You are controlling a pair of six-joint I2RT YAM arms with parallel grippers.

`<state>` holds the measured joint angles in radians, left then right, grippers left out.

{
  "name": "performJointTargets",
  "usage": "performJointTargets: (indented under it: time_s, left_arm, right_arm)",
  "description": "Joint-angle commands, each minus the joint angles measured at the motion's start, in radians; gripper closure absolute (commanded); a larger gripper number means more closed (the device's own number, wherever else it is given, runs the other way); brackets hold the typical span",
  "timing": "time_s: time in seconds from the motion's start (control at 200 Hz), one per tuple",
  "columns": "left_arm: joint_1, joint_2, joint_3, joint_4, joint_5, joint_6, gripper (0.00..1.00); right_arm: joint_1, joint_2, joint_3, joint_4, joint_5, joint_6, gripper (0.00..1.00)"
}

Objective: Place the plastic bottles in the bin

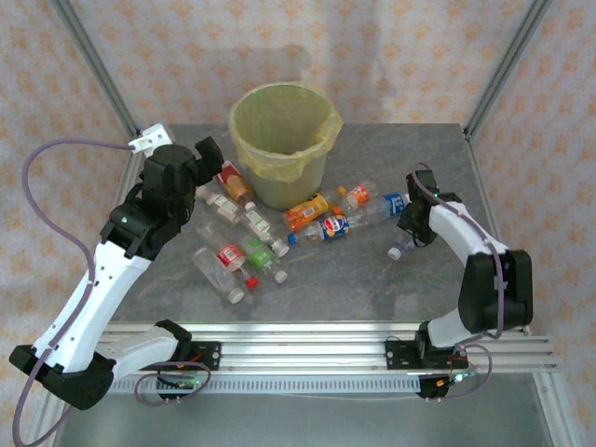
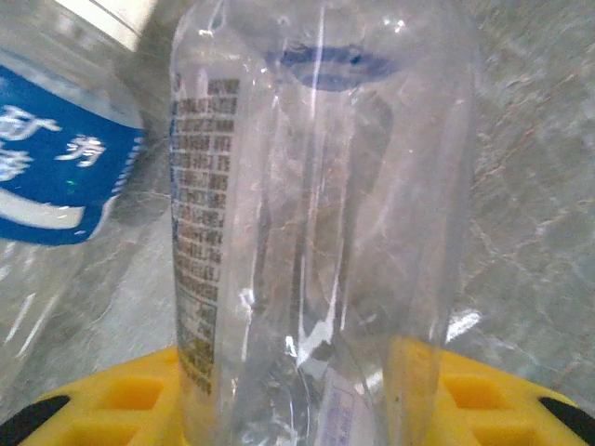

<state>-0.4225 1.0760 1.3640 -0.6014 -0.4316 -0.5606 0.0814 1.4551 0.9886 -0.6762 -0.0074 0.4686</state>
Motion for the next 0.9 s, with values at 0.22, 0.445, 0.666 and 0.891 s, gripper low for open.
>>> performJointTargets:
  time_s: [0.22, 0.445, 0.666, 0.891]
  left_arm:
    - [0.009, 0.040, 0.010, -0.035, -0.041, -0.035, 0.00]
    - [0.008, 0.074, 0.020, -0.038, -0.018, -0.035, 0.00]
    - [0.009, 0.095, 0.028, -0.044, 0.006, -0.022, 0.00]
    - [0.008, 0.094, 0.008, -0.038, 0.026, -0.022, 0.00]
  right_arm:
    - [0.005, -0.196, 0.231, -0.154, -0.053, -0.038, 0.61]
    - [0.145, -0.144, 0.518, -0.138, -0.058, -0.067, 0.62]
    - [0.288, 0.061, 0.858, -0.124, -0.028, -0.119, 0.62]
    - [0.389, 0.315, 1.213, -0.137, -0.014, -0.176, 0.62]
